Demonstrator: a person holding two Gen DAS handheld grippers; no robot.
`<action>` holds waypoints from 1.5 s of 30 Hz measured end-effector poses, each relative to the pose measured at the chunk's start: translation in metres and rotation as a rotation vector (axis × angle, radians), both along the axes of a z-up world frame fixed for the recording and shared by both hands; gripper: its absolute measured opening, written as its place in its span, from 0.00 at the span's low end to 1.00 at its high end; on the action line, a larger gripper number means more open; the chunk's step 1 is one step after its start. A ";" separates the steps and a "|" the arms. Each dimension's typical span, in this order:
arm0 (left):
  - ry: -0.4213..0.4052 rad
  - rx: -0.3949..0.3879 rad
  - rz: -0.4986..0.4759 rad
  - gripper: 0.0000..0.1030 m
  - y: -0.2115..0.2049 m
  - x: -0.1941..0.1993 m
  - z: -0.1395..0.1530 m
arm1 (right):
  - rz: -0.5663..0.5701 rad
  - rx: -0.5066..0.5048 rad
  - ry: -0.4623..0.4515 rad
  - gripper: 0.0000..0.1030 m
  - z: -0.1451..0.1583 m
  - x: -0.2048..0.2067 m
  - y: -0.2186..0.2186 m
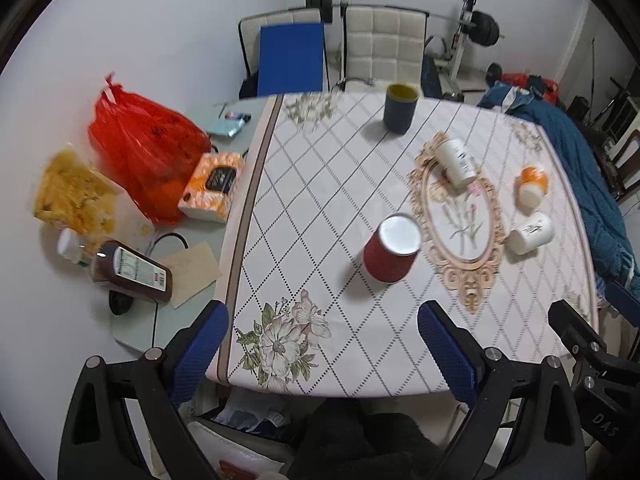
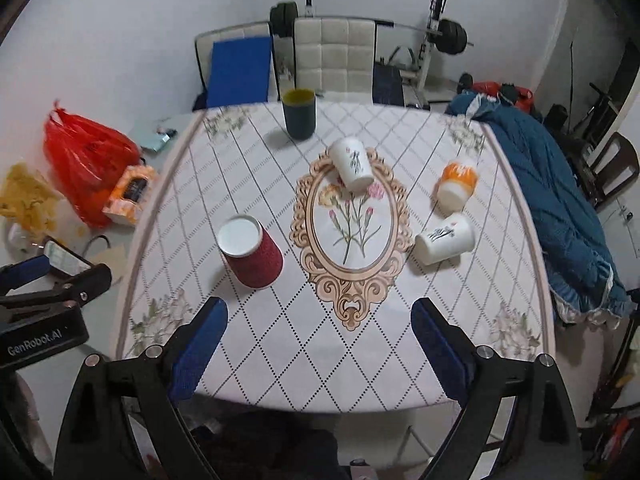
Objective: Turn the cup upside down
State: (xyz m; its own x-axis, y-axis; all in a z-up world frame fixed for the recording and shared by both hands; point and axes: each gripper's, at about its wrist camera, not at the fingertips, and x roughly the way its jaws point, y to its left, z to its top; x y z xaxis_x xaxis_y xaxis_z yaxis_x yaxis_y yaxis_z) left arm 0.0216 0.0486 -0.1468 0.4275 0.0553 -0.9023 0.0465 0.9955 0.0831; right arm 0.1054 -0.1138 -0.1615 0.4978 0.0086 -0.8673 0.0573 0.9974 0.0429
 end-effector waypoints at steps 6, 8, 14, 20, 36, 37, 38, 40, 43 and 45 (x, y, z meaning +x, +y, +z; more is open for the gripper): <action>-0.076 -0.025 -0.005 0.94 -0.012 -0.035 0.046 | 0.008 -0.003 -0.076 0.95 0.058 -0.036 -0.012; -0.091 -0.032 -0.006 0.94 -0.015 -0.043 0.057 | 0.006 0.003 -0.087 0.96 0.071 -0.045 -0.016; -0.123 -0.058 0.008 0.94 -0.018 -0.065 0.084 | -0.005 0.014 -0.105 0.96 0.107 -0.071 -0.025; -0.137 -0.075 0.012 0.94 -0.021 -0.076 0.100 | 0.007 0.019 -0.121 0.96 0.126 -0.084 -0.028; -0.075 -0.064 0.004 0.98 -0.029 -0.086 0.111 | 0.016 0.032 -0.108 0.96 0.154 -0.096 -0.035; -0.068 -0.061 0.005 0.98 -0.028 -0.086 0.110 | 0.015 0.036 -0.106 0.96 0.155 -0.096 -0.036; -0.066 -0.061 0.005 0.98 -0.028 -0.087 0.110 | 0.014 0.036 -0.106 0.96 0.155 -0.096 -0.037; -0.063 -0.057 0.008 0.98 -0.027 -0.087 0.110 | 0.014 0.033 -0.104 0.96 0.155 -0.096 -0.037; -0.063 -0.056 0.014 0.98 -0.026 -0.089 0.109 | 0.017 0.041 -0.097 0.96 0.155 -0.095 -0.037; -0.062 -0.055 0.017 0.98 -0.025 -0.089 0.110 | 0.023 0.040 -0.093 0.96 0.153 -0.094 -0.036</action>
State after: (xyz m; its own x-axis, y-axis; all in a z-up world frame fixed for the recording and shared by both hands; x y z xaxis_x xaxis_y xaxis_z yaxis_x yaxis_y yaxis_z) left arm -0.0676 0.0238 -0.0372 0.4821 0.0141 -0.8760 0.0259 0.9992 0.0303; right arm 0.0110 -0.1497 -0.0087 0.5751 0.0541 -0.8163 0.0288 0.9958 0.0863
